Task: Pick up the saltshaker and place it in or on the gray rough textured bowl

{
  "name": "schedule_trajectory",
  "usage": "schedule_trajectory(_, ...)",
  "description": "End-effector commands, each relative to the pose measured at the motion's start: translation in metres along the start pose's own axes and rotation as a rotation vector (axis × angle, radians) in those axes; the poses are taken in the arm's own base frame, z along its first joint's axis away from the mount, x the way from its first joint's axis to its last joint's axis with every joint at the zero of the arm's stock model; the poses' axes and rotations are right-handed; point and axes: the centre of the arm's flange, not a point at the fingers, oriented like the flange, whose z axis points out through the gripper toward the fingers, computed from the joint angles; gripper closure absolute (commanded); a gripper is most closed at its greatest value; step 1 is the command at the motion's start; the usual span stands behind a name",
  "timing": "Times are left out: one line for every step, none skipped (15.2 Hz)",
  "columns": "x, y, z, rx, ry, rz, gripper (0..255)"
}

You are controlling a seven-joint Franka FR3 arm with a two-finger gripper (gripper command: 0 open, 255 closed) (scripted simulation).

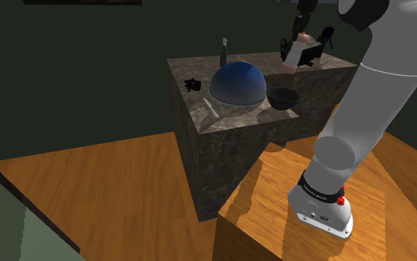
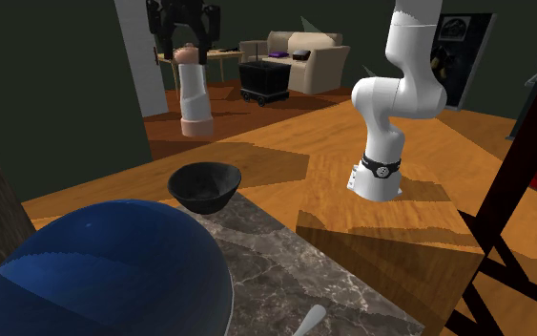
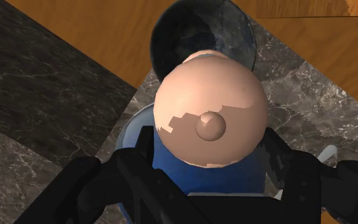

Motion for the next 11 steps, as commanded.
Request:
schedule_trajectory(-0.001, 0.001, 0.010, -0.001, 0.000, -0.001, 255)
schedule_trajectory(-0.001, 0.001, 0.015, -0.001, 0.000, -0.001, 255)
schedule_trajectory(-0.001, 0.000, 0.020, -0.001, 0.000, -0.001, 255)
schedule_trajectory(-0.001, 0.000, 0.025, -0.001, 0.000, -0.001, 255)
schedule_trajectory(-0.001, -0.001, 0.031, -0.001, 0.000, -0.001, 255)
schedule_trajectory(-0.002, -0.001, 0.036, -0.001, 0.000, -0.001, 255)
schedule_trajectory(-0.002, -0.002, 0.041, -0.001, 0.000, -0.001, 255)
schedule_trajectory(-0.002, -0.002, 0.046, -0.001, 0.000, -0.001, 255)
schedule_trajectory(-0.002, -0.003, 0.052, -0.001, 0.000, -0.001, 255)
schedule_trajectory(-0.003, -0.003, 0.057, -0.001, 0.000, -0.001, 255)
schedule_trajectory(-0.003, -0.004, 0.062, -0.001, 0.000, -0.001, 255)
